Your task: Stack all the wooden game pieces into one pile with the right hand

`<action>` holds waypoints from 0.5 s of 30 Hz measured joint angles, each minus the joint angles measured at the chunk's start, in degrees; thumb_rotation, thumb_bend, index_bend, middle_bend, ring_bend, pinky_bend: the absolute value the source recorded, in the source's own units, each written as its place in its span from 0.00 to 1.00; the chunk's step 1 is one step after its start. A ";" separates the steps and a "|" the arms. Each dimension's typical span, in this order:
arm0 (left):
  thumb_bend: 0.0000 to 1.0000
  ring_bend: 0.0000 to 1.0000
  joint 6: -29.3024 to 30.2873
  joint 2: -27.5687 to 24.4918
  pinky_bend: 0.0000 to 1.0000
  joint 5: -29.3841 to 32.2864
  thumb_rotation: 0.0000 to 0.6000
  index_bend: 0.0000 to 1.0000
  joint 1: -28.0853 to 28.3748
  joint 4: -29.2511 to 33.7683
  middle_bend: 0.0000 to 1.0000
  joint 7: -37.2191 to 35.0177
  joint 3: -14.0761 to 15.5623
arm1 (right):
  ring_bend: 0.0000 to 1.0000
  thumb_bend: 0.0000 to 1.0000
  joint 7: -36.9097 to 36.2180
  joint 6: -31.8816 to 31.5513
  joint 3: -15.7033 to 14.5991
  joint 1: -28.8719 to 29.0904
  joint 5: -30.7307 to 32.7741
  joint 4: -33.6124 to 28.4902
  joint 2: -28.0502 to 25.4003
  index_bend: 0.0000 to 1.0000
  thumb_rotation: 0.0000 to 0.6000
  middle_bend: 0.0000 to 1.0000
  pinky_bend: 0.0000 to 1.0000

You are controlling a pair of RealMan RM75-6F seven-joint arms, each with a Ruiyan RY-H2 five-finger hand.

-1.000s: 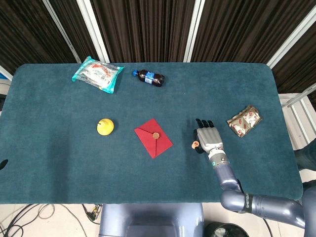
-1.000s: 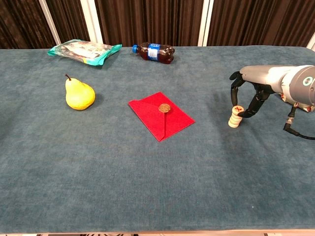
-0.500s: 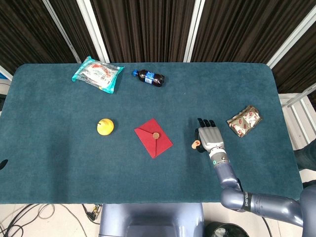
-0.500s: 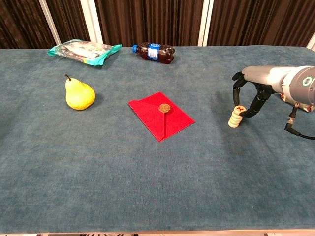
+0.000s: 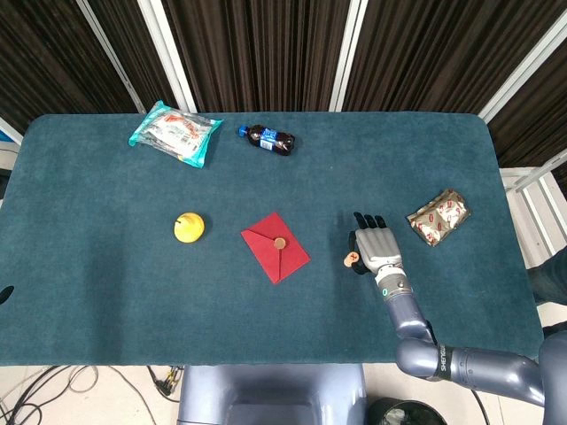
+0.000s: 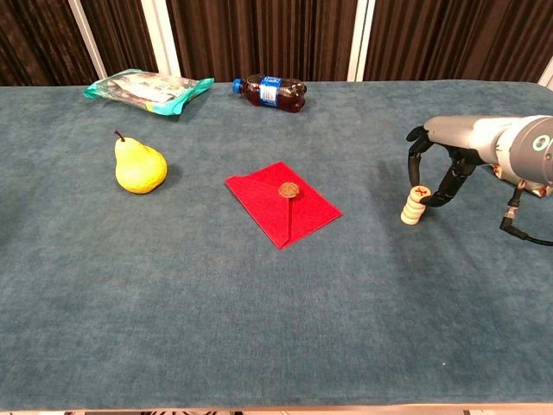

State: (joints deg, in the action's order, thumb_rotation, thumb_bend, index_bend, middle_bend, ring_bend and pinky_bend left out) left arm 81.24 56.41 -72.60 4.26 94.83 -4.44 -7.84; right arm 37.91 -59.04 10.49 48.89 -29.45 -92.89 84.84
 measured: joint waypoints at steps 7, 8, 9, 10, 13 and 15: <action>0.15 0.00 0.00 -0.01 0.00 -0.01 1.00 0.07 0.01 -0.07 0.00 -0.09 -0.03 | 0.00 0.37 -0.33 0.15 -0.20 0.16 0.15 0.23 0.29 0.48 1.00 0.00 0.00; 0.15 0.00 -0.02 -0.01 0.00 -0.02 1.00 0.07 0.01 -0.06 0.00 -0.12 -0.02 | 0.00 0.37 -0.39 0.19 -0.18 0.24 0.13 0.20 0.33 0.47 1.00 0.00 0.00; 0.15 0.00 -0.04 -0.02 0.00 -0.05 1.00 0.07 0.01 -0.08 0.00 -0.12 0.00 | 0.00 0.37 -0.38 0.16 -0.18 0.31 0.13 0.19 0.35 0.47 1.00 0.00 0.00; 0.15 0.00 -0.05 -0.01 0.00 -0.07 1.00 0.07 0.02 -0.08 0.00 -0.13 0.01 | 0.00 0.37 -0.38 0.11 -0.17 0.35 0.13 0.20 0.37 0.47 1.00 0.00 0.00; 0.15 0.00 -0.03 -0.02 0.00 -0.07 1.00 0.07 0.02 -0.09 0.00 -0.20 -0.02 | 0.00 0.37 -0.51 -0.07 -0.14 0.41 0.10 0.13 0.38 0.47 1.00 0.00 0.00; 0.15 0.00 -0.03 -0.03 0.00 -0.03 1.00 0.07 0.01 -0.09 0.00 -0.25 -0.04 | 0.00 0.37 -0.53 -0.19 -0.14 0.46 0.07 0.10 0.32 0.47 1.00 0.00 0.00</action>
State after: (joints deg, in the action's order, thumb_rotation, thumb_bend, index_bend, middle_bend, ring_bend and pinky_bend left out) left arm 81.21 56.39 -72.63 4.27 94.74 -4.69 -7.88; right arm 37.38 -59.24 10.35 49.35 -29.38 -92.79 85.17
